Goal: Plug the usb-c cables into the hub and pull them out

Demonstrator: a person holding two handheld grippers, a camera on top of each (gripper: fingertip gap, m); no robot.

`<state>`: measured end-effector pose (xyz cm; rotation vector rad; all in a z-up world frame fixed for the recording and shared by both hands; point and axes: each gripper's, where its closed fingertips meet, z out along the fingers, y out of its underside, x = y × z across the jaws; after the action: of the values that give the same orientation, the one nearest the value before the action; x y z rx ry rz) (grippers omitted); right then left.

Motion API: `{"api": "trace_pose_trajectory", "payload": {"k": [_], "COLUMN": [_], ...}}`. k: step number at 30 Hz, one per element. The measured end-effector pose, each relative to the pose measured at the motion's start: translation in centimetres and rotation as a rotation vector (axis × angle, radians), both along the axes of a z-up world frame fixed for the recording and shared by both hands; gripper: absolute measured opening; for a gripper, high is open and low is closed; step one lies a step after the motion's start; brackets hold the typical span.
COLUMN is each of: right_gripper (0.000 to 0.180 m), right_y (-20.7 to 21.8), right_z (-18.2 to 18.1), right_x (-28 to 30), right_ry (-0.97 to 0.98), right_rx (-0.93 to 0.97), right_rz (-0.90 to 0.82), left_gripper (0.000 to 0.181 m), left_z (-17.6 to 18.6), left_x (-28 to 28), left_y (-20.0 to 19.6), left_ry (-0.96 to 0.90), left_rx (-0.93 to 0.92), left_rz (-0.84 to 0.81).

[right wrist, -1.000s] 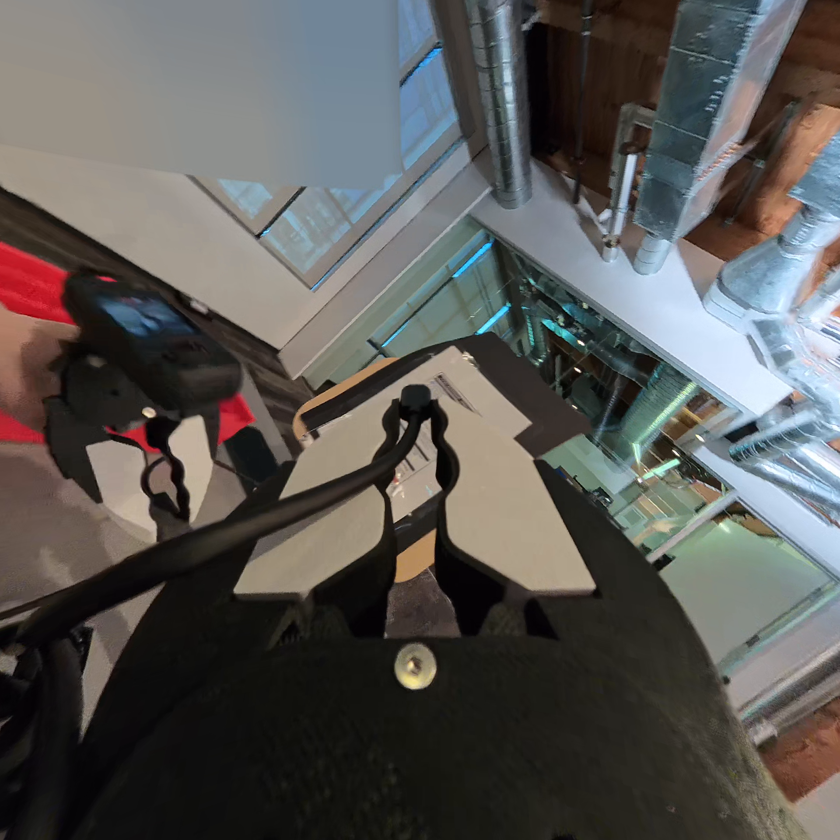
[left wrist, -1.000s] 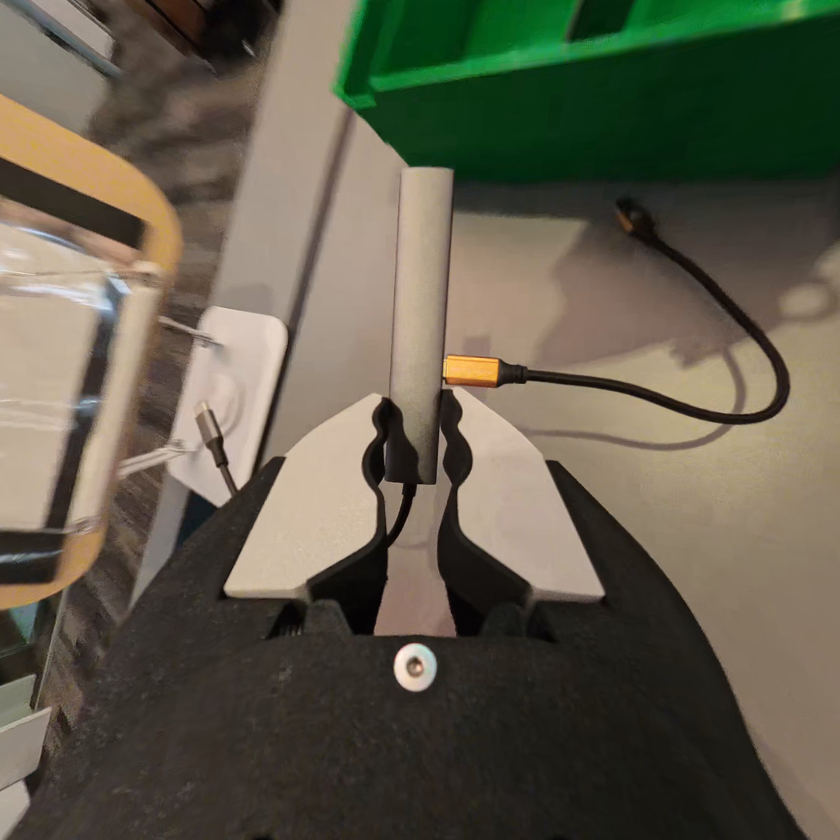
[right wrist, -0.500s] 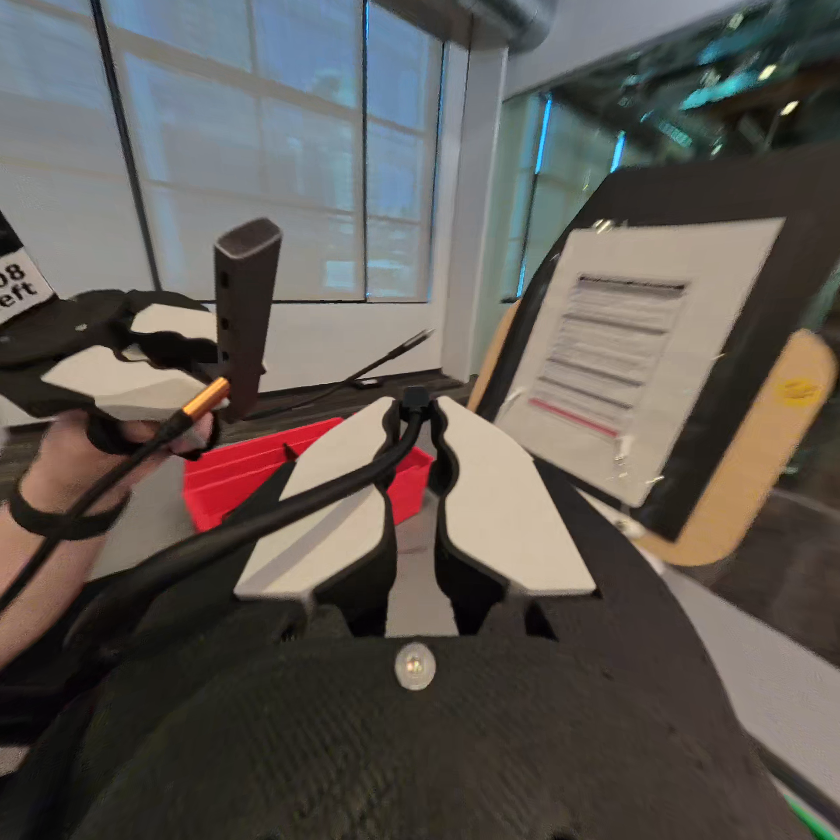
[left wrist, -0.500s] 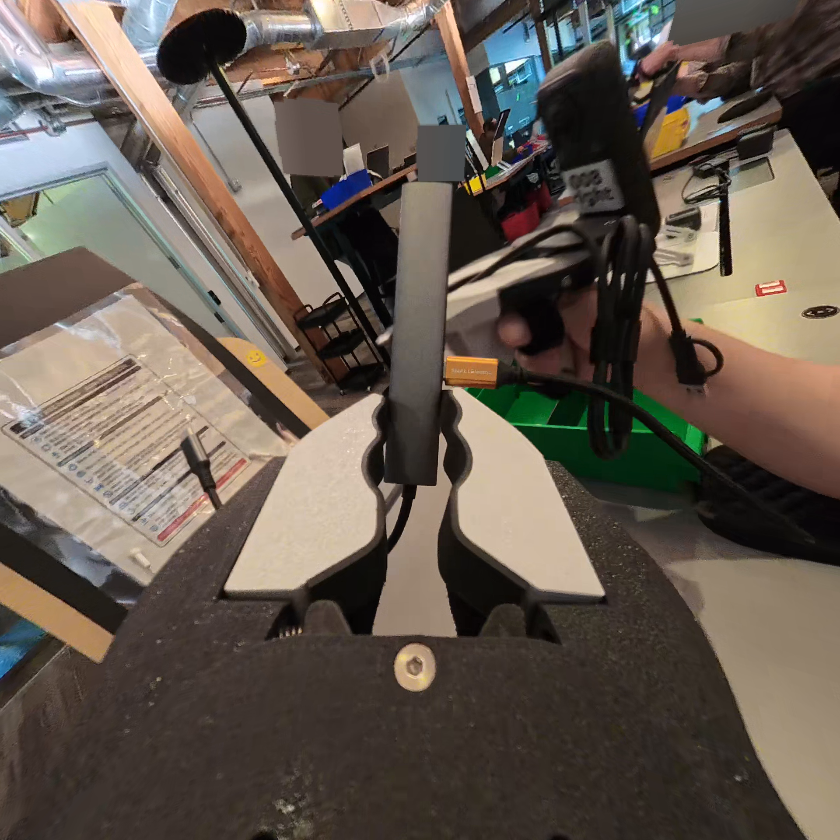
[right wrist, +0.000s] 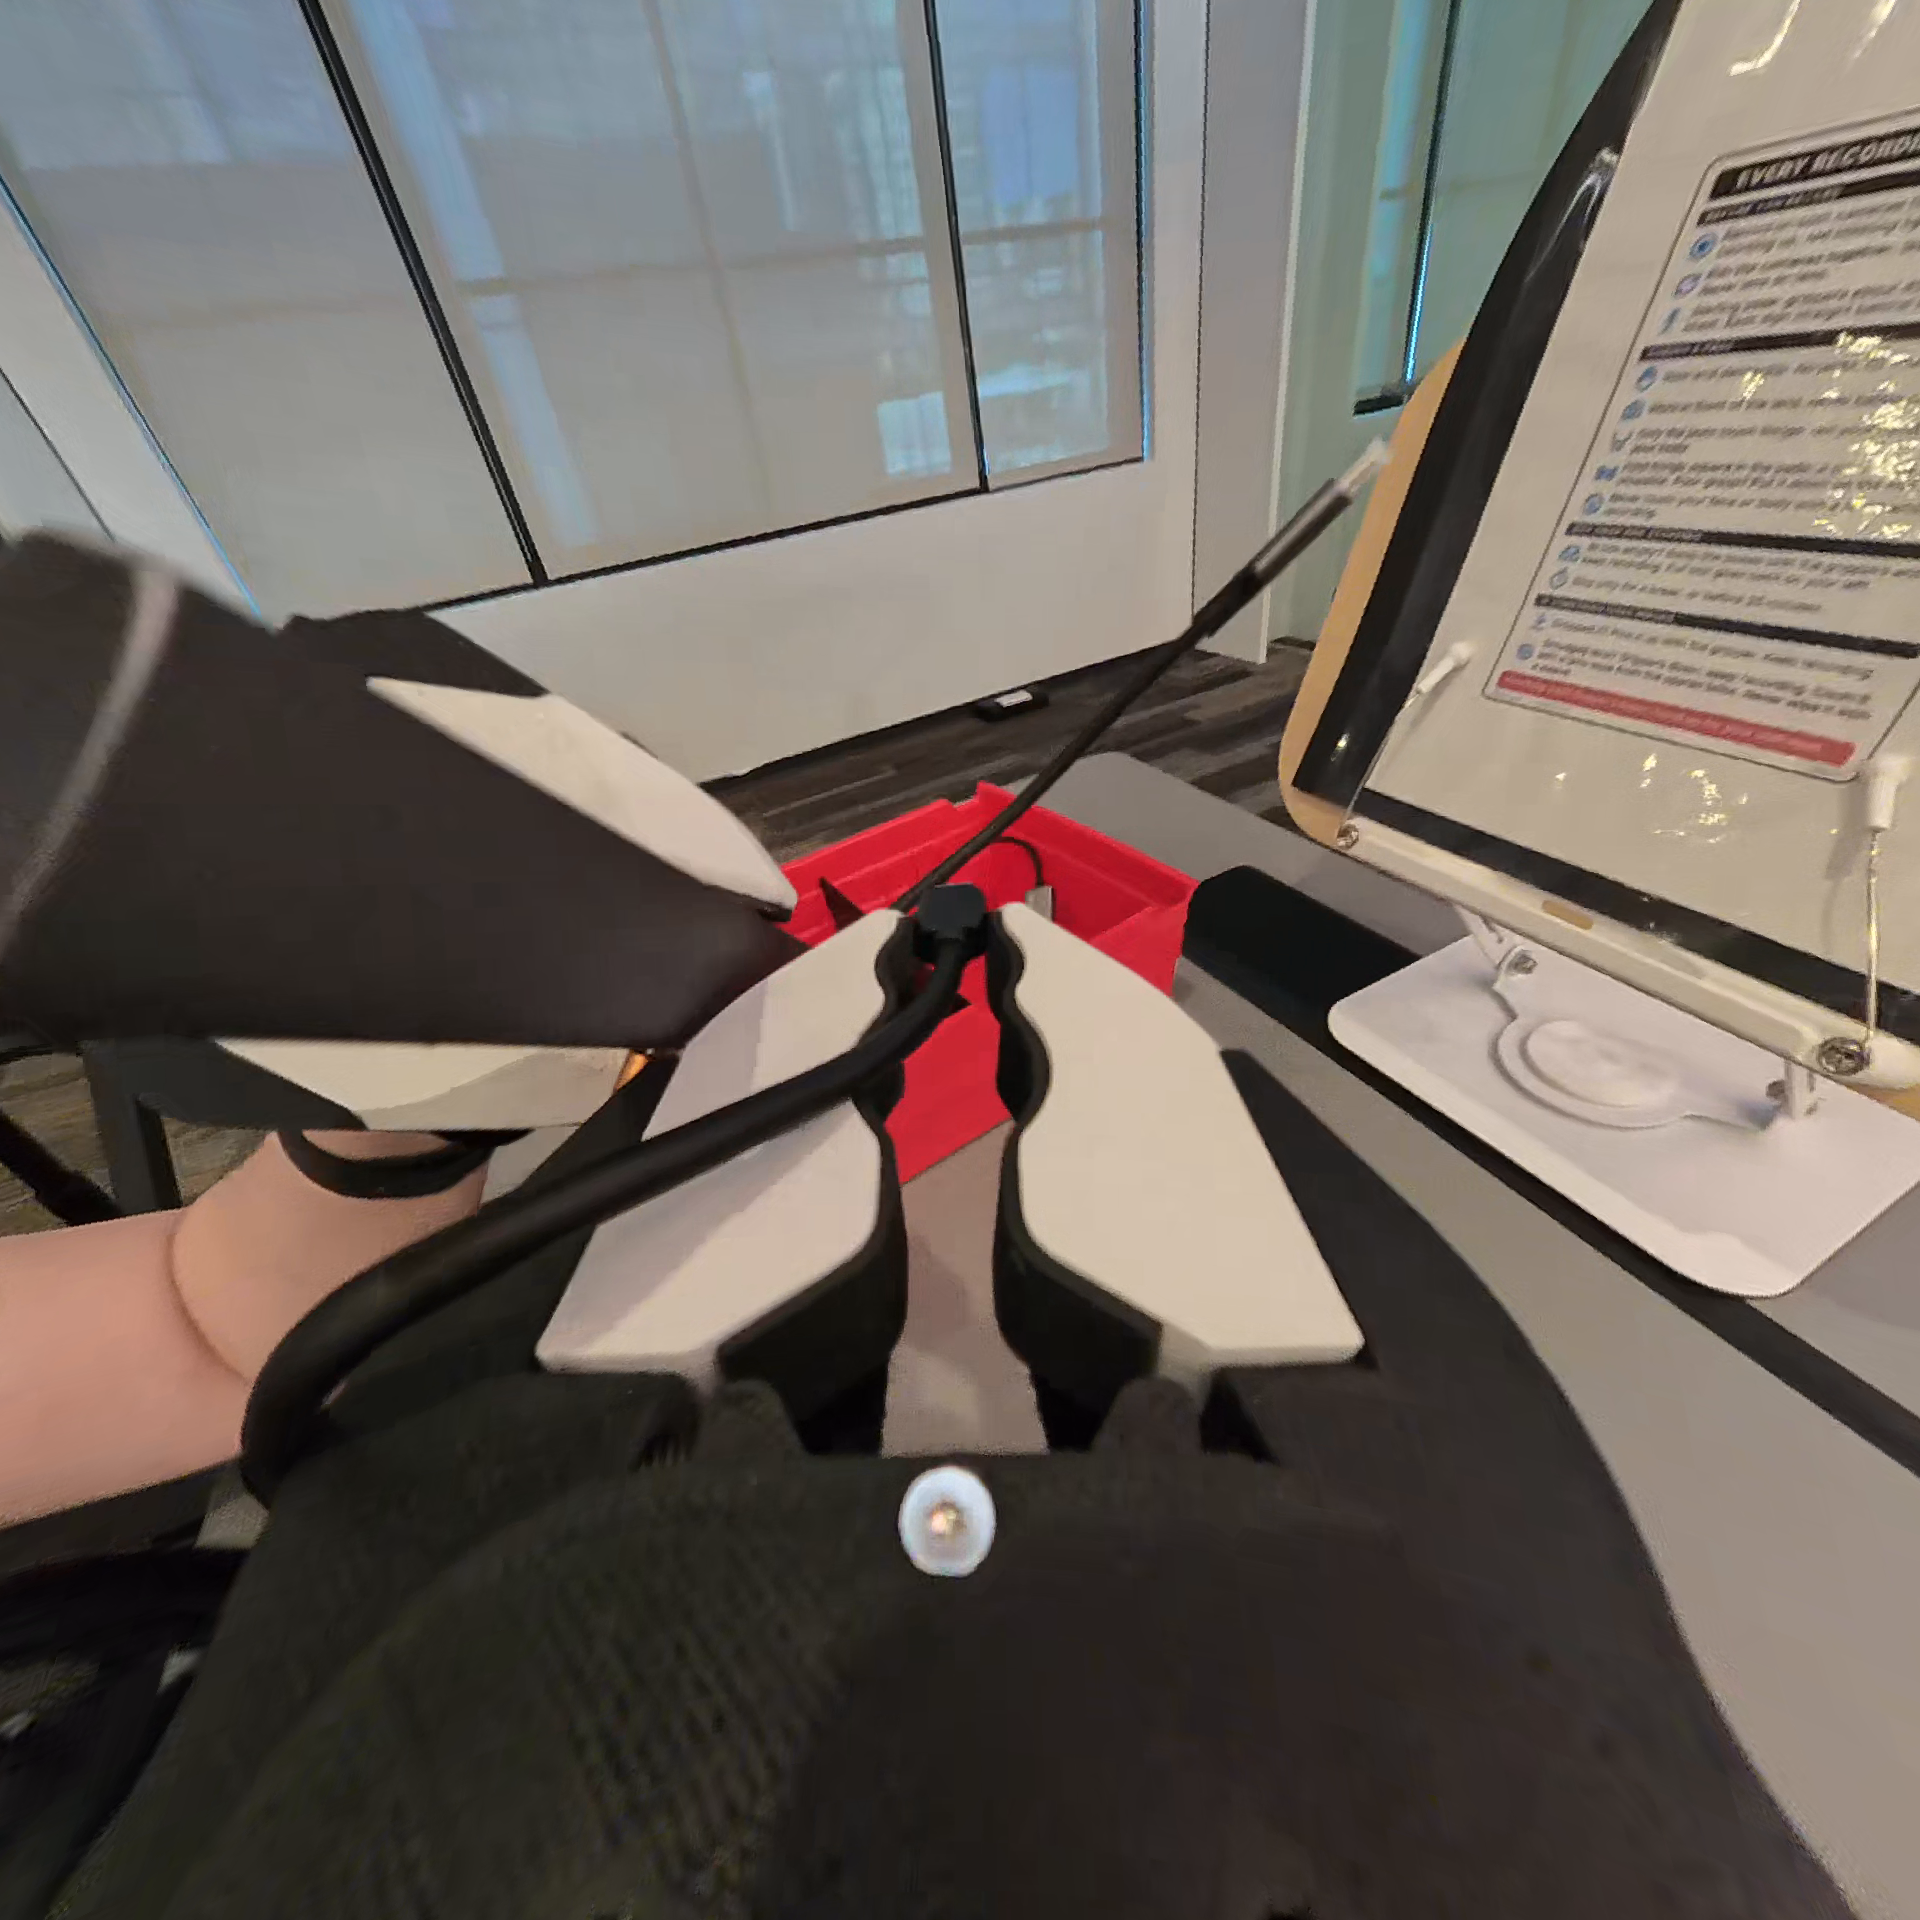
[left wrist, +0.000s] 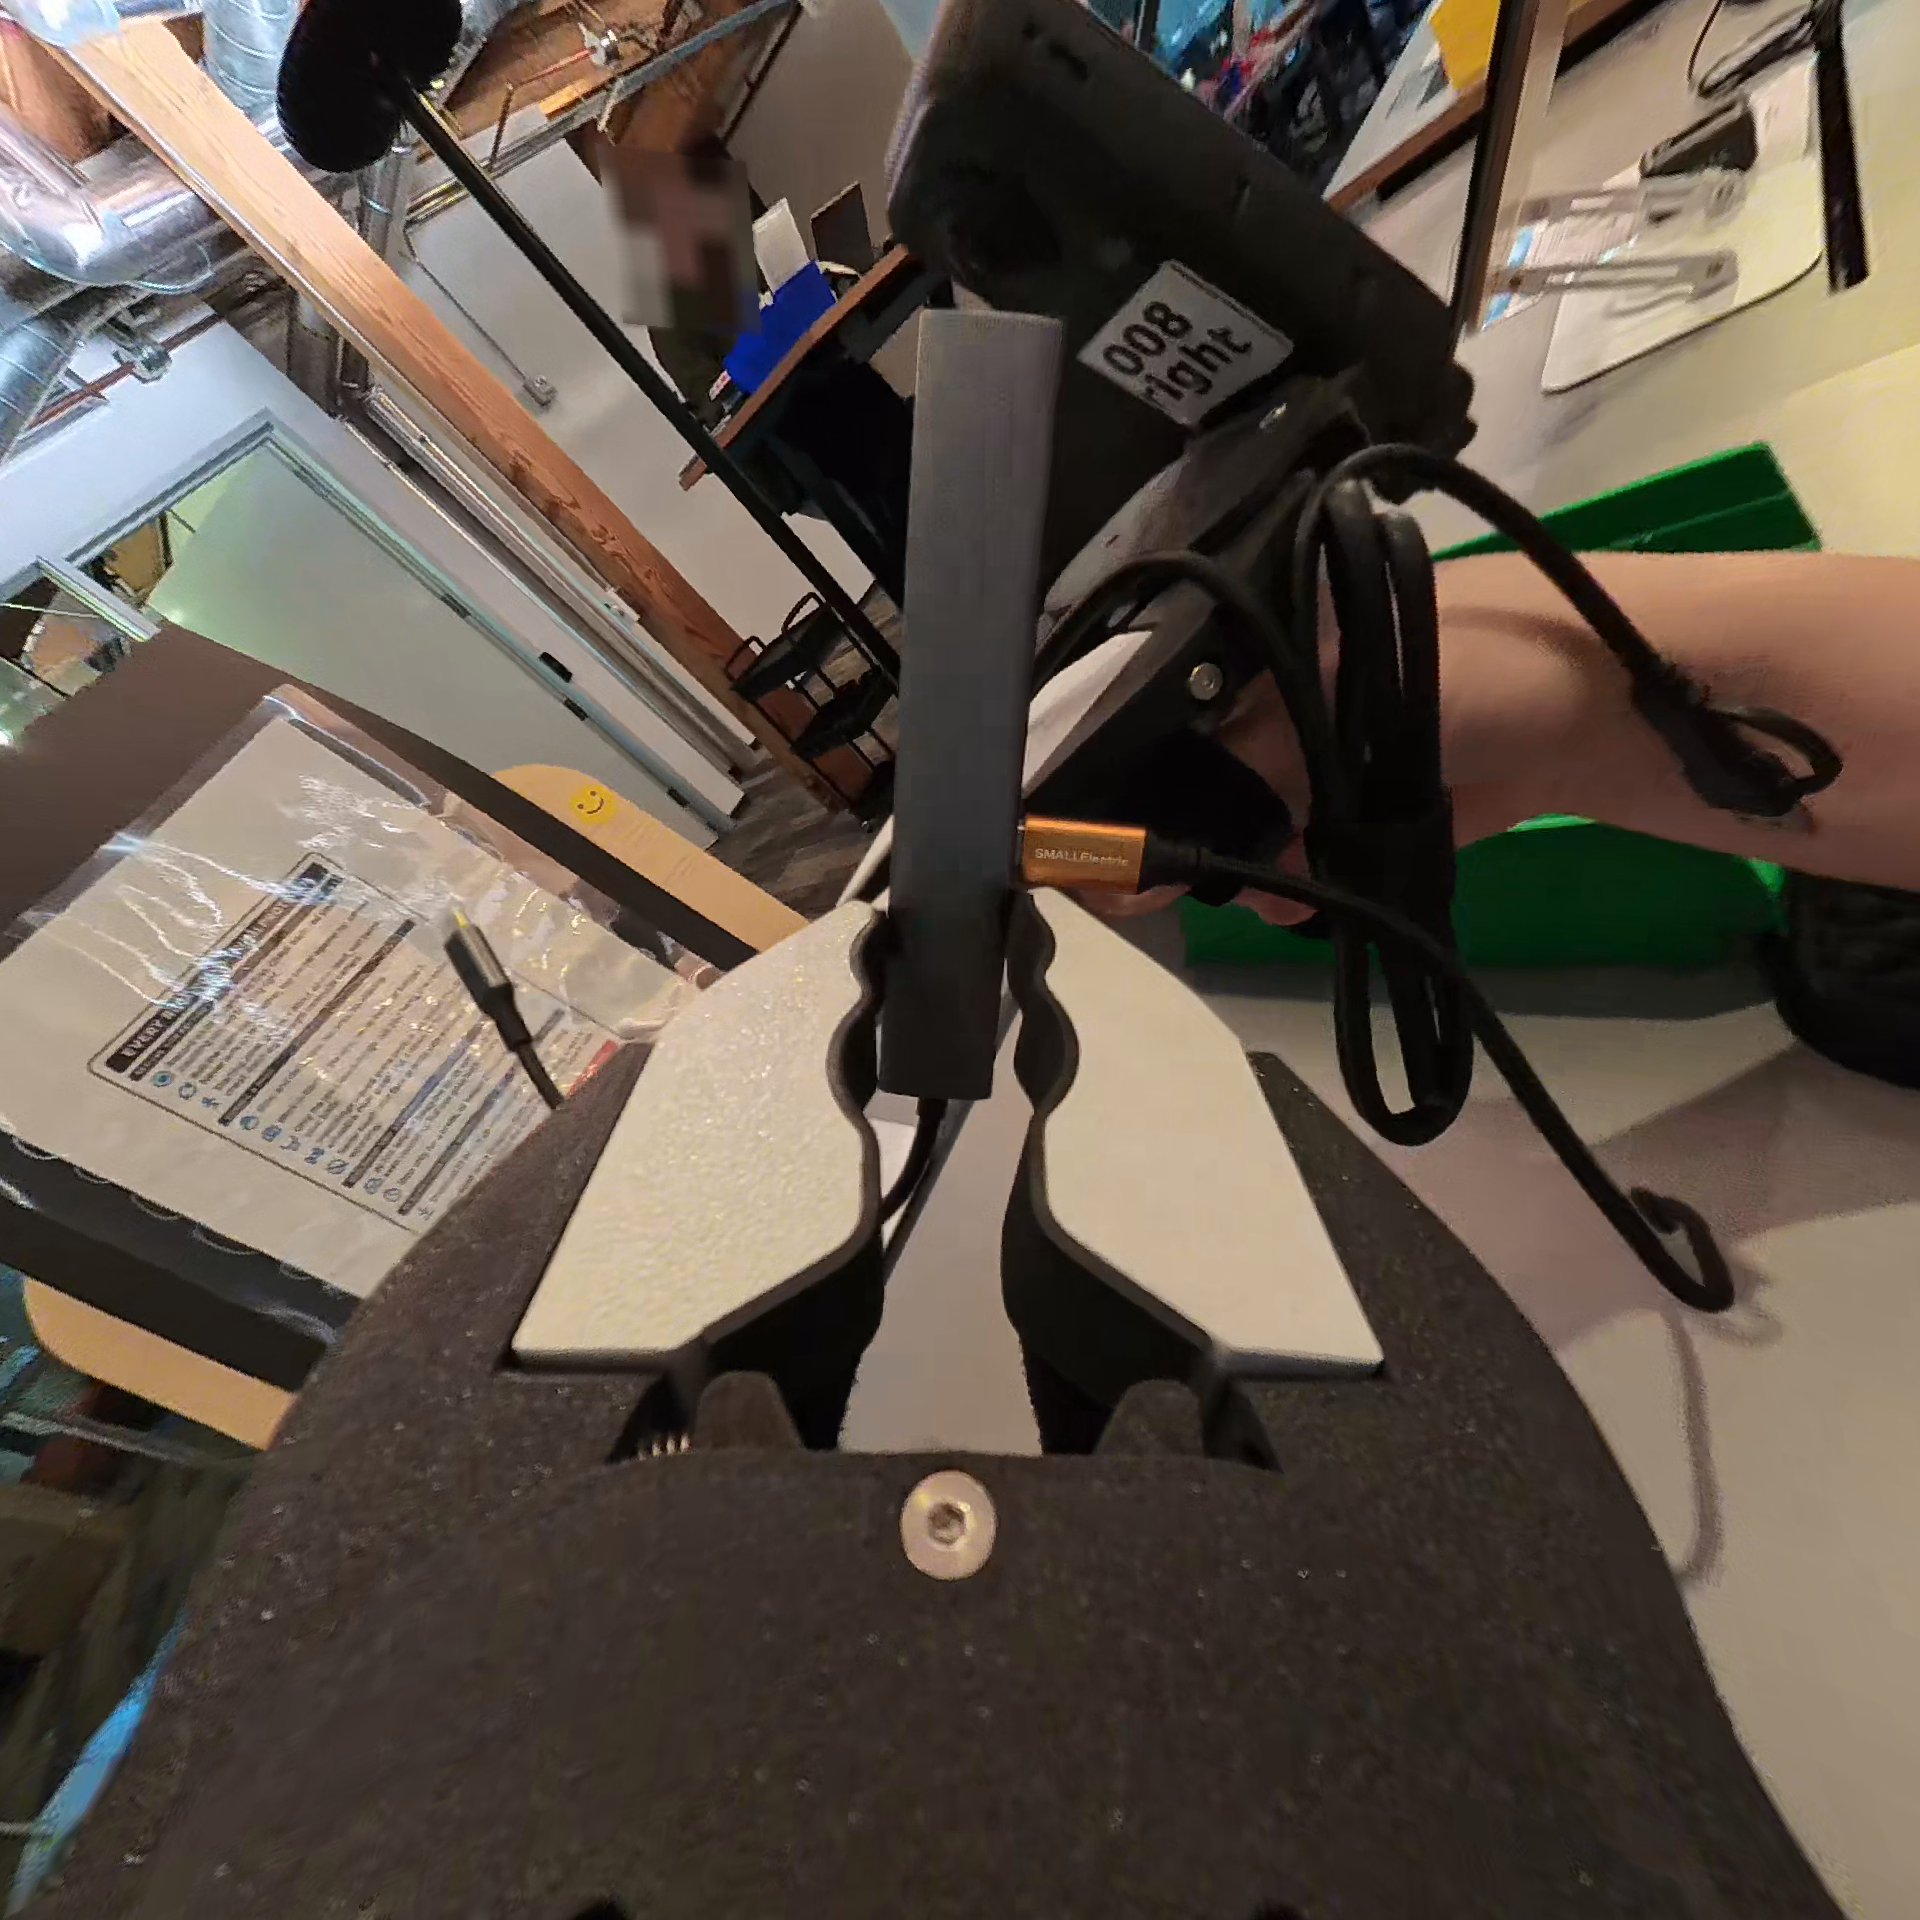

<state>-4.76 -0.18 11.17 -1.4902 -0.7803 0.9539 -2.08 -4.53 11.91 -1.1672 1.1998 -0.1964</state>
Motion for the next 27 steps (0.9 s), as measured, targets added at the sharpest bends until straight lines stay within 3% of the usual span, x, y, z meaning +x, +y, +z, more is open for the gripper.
{"api": "trace_pose_trajectory", "payload": {"k": [1, 5, 23, 27], "right_gripper": [0.013, 0.013, 0.013, 0.013], "right_y": [0.1, 0.1, -0.1, 0.0], "right_z": [-0.2, -0.6, -2.4, -1.5], "right_x": [0.0, -0.2, -0.7, -0.6], "right_ry": [-0.012, -0.024, -0.12, -0.082], "right_rx": [-0.003, -0.01, -0.039, -0.009], "right_rz": [-0.003, 0.005, 0.062, 0.041], "left_gripper": [0.021, 0.021, 0.022, 0.022], "left_z": [-0.2, -0.5, -2.0, -1.2], "left_x": [0.0, -0.1, -0.3, -0.4], "left_y": [0.1, 0.3, 0.2, 0.2], "left_ry": [0.014, 0.055, 0.177, 0.132], "left_rx": [0.015, 0.124, 0.148, 0.163], "left_rz": [0.012, 0.05, 0.033, 0.043]}}
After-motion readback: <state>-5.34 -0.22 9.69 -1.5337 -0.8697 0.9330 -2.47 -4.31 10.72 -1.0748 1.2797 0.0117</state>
